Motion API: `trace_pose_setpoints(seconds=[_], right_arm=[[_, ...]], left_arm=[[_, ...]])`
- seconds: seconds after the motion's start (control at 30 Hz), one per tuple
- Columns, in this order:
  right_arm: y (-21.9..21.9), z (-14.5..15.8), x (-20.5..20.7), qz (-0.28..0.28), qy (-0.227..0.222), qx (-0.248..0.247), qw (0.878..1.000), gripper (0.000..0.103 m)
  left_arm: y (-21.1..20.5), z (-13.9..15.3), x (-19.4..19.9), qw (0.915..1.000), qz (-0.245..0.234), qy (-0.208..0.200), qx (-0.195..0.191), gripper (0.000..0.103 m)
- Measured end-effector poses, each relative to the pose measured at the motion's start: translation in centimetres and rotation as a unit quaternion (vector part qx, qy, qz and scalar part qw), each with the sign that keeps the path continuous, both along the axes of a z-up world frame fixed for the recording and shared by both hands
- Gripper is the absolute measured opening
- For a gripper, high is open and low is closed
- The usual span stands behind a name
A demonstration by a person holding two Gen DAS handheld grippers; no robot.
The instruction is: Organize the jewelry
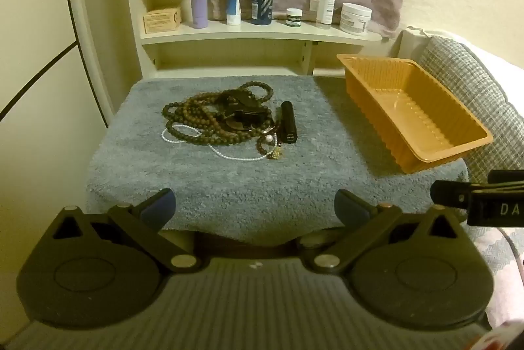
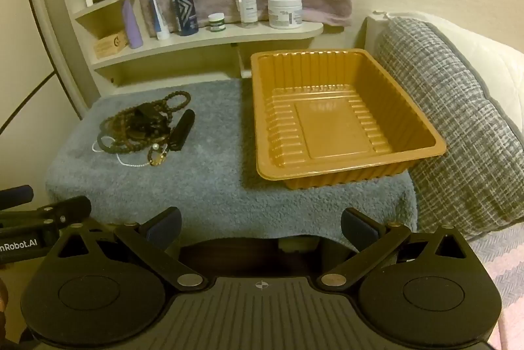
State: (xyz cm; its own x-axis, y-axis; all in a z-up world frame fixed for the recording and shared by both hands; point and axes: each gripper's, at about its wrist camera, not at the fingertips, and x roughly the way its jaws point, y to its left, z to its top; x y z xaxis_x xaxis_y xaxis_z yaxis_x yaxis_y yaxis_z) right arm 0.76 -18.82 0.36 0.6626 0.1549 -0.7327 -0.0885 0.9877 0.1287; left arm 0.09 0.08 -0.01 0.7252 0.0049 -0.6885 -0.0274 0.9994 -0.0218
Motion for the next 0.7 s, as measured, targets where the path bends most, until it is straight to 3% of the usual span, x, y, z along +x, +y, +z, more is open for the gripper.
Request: trace_pose_setpoints(seconds=[0.7], right_arm=[[-0.05,-0.06,-0.2,-0.002,-0.001,0.005,1.0,0.103]], left_arm=[[-0.57,0.01,-0.16,1.0,-0.007,-0.006,-0.001,0.102]])
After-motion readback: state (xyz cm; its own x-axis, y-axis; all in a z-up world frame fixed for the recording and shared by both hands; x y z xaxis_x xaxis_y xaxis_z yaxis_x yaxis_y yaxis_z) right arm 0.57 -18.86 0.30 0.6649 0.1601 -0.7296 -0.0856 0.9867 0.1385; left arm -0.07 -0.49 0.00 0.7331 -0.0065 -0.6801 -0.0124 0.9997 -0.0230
